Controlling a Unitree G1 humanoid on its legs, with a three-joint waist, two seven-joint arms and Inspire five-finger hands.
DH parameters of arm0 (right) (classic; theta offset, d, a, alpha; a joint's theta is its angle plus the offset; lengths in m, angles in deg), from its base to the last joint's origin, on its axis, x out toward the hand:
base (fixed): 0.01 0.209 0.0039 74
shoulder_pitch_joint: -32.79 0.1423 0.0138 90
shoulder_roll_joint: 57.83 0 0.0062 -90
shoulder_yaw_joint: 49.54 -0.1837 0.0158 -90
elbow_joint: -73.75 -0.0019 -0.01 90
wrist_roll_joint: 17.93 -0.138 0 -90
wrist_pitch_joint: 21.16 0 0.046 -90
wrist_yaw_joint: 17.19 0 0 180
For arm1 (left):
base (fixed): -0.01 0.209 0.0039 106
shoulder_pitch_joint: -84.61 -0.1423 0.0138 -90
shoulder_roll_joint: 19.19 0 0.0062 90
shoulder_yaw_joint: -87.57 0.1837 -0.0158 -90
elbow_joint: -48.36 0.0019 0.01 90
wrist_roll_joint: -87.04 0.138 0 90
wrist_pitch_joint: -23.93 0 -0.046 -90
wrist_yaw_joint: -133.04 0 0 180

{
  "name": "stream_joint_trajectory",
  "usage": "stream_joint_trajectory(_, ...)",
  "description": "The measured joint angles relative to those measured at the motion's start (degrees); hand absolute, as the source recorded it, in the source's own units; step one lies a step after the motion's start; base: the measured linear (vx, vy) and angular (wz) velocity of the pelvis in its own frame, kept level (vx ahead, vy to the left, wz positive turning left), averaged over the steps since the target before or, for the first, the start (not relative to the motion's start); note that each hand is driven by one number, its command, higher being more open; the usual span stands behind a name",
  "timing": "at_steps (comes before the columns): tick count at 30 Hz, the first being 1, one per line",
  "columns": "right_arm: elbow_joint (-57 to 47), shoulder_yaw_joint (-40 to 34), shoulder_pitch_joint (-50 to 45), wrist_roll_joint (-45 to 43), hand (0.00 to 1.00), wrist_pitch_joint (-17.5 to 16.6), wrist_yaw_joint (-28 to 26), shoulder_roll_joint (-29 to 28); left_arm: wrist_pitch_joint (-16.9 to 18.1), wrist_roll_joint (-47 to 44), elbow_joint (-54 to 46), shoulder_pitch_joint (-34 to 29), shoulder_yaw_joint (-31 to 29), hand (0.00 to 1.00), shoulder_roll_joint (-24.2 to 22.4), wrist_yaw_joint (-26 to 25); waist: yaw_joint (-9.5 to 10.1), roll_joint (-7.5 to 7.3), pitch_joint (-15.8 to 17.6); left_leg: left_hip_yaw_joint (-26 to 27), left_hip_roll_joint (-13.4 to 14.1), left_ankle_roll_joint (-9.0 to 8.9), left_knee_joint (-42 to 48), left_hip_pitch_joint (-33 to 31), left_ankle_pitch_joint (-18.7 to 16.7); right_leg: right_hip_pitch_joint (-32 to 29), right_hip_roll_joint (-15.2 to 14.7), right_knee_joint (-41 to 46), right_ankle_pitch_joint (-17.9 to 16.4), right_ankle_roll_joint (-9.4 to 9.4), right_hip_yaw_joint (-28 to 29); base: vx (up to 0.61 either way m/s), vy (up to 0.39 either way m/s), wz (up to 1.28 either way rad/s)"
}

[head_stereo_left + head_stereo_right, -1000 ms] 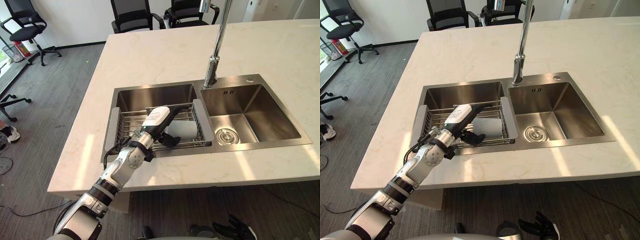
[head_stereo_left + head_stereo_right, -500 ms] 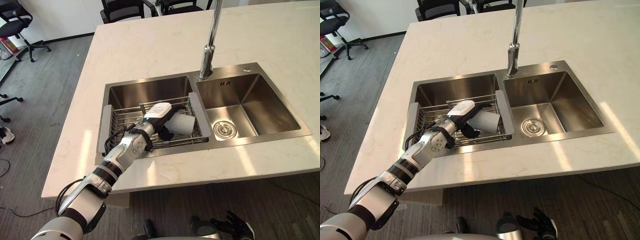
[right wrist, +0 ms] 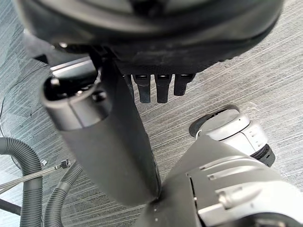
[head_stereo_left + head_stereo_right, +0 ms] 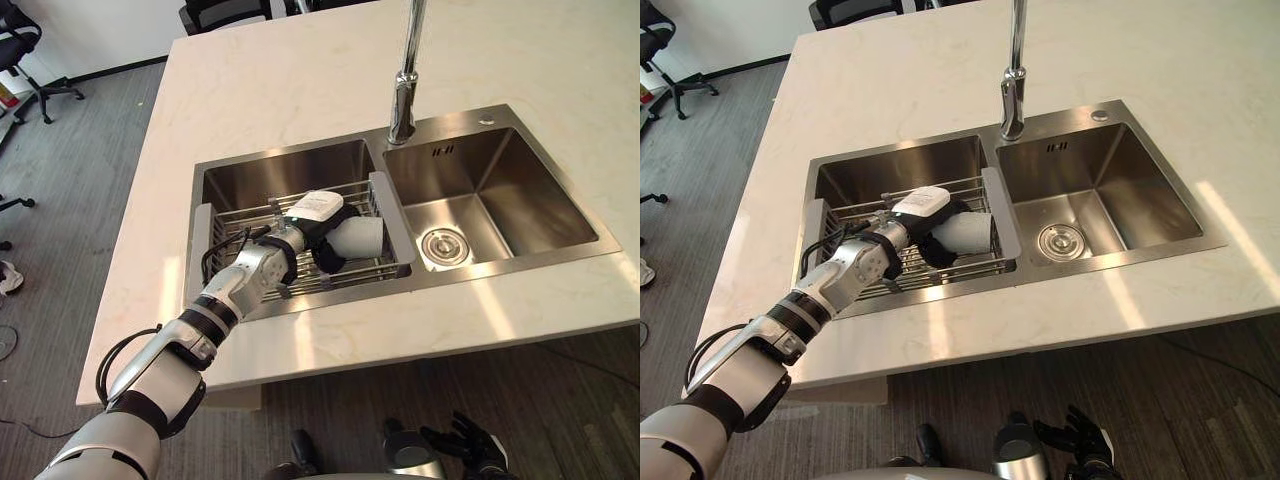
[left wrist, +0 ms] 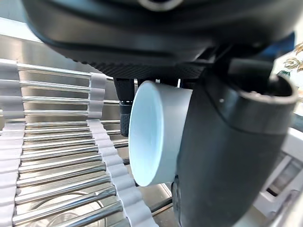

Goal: Walk over to the sink, pick up the cup, carry it to the dishwasher, place the cup inside the dishwasher, then close the dishwasher door

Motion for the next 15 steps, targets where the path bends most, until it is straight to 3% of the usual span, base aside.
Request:
stream_joint_trajectory(5, -0.01, -0.01, -0.51, -0.03, 0.90, 0.00, -0.08, -0.01, -0.66, -3.13, -4.55, -2.79, -1.37, 0.30, 0.59, -0.06, 0.14, -0.04, 0.05, -0.73, -0.05, 0.00, 0.01, 0.00, 0.01, 0.64, -0.05, 0.01, 0.02, 0.02, -0.70, 0.03, -0.015, 0.06)
stream_joint_trajectory(15, 0.01, -0.62, -1.42, -0.54, 0.90, 0.00, -0.11, 0.04, -0.07, -16.46, -29.56, -17.87, -12.97, 0.30, -3.97, -5.33, 4.13, -0.54, 0.19, -1.67, -0.53, 0.41, 0.02, 0.57, 0.30, 1.55, -0.42, 0.50, -0.16, 0.14, -1.32, -0.02, -0.002, 0.05)
